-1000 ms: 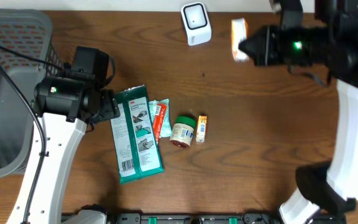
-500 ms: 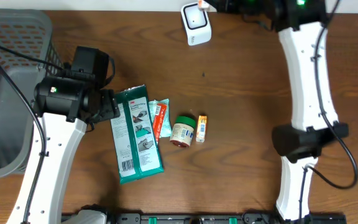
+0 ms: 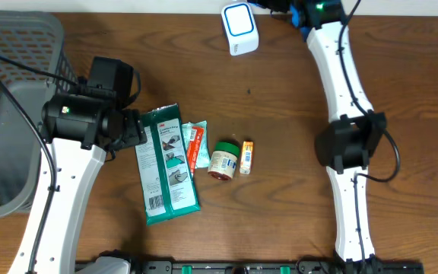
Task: Scan the item barcode
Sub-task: 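Carry the orange pack up to the white scanner at the back, then hold the orange pack's barcode side in front of the scanner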
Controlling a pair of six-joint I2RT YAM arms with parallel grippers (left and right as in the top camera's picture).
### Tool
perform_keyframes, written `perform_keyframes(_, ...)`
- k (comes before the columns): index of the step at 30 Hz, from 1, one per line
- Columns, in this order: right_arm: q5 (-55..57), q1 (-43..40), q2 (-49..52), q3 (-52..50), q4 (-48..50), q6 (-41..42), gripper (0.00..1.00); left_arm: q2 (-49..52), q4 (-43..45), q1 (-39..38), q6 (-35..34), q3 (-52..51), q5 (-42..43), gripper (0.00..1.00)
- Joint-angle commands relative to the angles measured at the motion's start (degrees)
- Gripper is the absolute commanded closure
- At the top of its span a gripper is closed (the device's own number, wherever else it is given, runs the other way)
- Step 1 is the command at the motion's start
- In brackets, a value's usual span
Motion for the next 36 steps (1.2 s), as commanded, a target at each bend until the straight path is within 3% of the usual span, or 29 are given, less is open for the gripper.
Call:
perform_keyframes(1, -2.2, -1.5, 5.3, 0.9, 3.8, 8.7, 0.99, 0.0, -0.2, 0.1, 0.3, 0.2, -0.8, 0.12)
perform_keyframes(8, -5.8, -3.3, 11.8, 0.8, 13.1, 20.0, 0.99, 0.0, -0.2, 0.1, 0.3, 0.2, -0.8, 0.12)
perform_keyframes(21, -5.4, -3.7, 12.0, 0.7, 7.9, 22.4, 0.99, 0.0, -0.2, 0.1, 0.3, 0.2, -0.7, 0.12)
perform_keyframes(32, -13.0, -5.4, 8.9, 0.7, 5.3, 20.5, 0.99, 0.0, -0.2, 0.1, 0.3, 0.2, -0.7, 0.13)
perform_keyframes(36, -13.8, -6.6, 1.9, 0.7, -4.8, 12.8, 0.99, 0.0, -0.2, 0.1, 0.3, 0.2, -0.8, 0.12)
